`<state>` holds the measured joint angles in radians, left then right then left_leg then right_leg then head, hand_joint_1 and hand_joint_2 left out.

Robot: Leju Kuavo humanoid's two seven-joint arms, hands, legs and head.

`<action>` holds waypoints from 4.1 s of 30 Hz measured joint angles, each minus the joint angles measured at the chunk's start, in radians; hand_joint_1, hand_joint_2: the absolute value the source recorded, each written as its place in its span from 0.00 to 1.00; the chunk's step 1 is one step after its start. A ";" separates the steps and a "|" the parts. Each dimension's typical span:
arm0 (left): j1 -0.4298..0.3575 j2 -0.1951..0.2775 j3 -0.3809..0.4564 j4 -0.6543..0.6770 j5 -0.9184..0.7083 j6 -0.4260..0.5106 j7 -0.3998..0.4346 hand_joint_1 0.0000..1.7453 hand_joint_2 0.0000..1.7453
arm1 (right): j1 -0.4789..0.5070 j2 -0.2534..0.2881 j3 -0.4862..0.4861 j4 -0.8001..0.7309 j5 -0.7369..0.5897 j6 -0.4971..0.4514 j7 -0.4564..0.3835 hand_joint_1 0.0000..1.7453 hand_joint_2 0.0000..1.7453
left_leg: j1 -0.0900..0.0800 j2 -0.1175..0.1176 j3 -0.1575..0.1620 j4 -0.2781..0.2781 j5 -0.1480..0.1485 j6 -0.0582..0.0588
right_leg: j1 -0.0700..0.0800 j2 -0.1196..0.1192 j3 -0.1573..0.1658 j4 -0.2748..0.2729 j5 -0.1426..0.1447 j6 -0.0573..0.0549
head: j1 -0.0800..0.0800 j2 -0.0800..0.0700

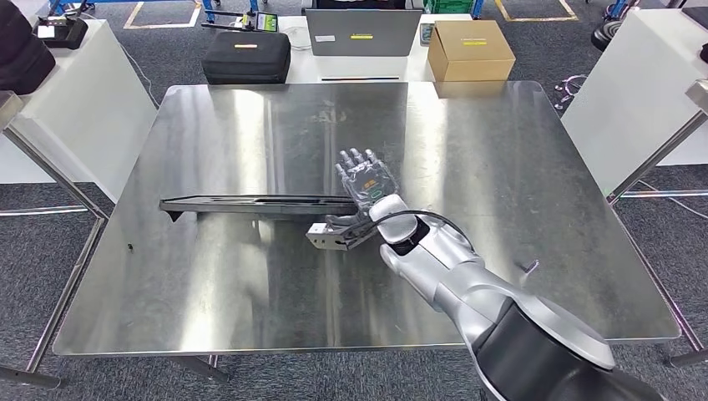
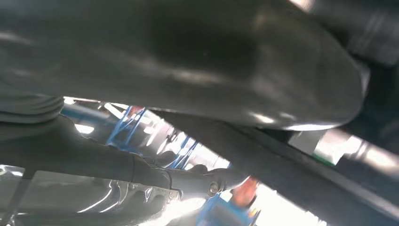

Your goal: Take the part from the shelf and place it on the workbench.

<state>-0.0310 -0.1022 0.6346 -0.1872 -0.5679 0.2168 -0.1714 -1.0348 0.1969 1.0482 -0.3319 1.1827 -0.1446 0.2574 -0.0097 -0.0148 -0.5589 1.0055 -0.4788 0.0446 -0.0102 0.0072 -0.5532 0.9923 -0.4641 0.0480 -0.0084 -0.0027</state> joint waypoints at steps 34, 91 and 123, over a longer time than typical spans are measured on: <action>0.000 -0.006 -0.018 0.001 -0.017 0.023 -0.018 0.00 0.00 | 0.000 -0.017 -0.088 -0.005 0.154 -0.443 0.055 0.00 0.00 | 0.000 0.000 0.001 0.000 0.000 0.000 | 0.000 0.000 0.001 0.000 0.000 0.000 | 0.000 0.000; 0.002 0.000 0.020 0.002 0.035 -0.033 -0.131 0.00 0.00 | 0.668 -0.310 -0.616 -1.381 -1.610 0.428 -0.566 0.00 0.00 | -0.001 0.000 0.001 0.000 -0.002 0.001 | 0.000 0.000 0.000 -0.001 0.000 0.000 | 0.000 0.000; 0.000 0.020 0.034 0.000 0.036 -0.092 -0.118 0.00 0.00 | 0.845 -0.316 -0.754 -1.647 -1.538 0.342 -0.549 0.00 0.00 | 0.015 0.007 -0.052 0.054 -0.021 -0.024 | -0.020 0.003 0.011 0.001 -0.003 -0.016 | 0.001 0.000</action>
<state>-0.0308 -0.0826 0.6686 -0.1873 -0.5319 0.1246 -0.2890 -0.1894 -0.1189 0.2941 -1.9785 -0.3549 0.1969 -0.2918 0.0048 -0.0079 -0.6105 1.0595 -0.4994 0.0208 -0.0302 0.0106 -0.5421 0.9930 -0.4668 0.0317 -0.0072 -0.0027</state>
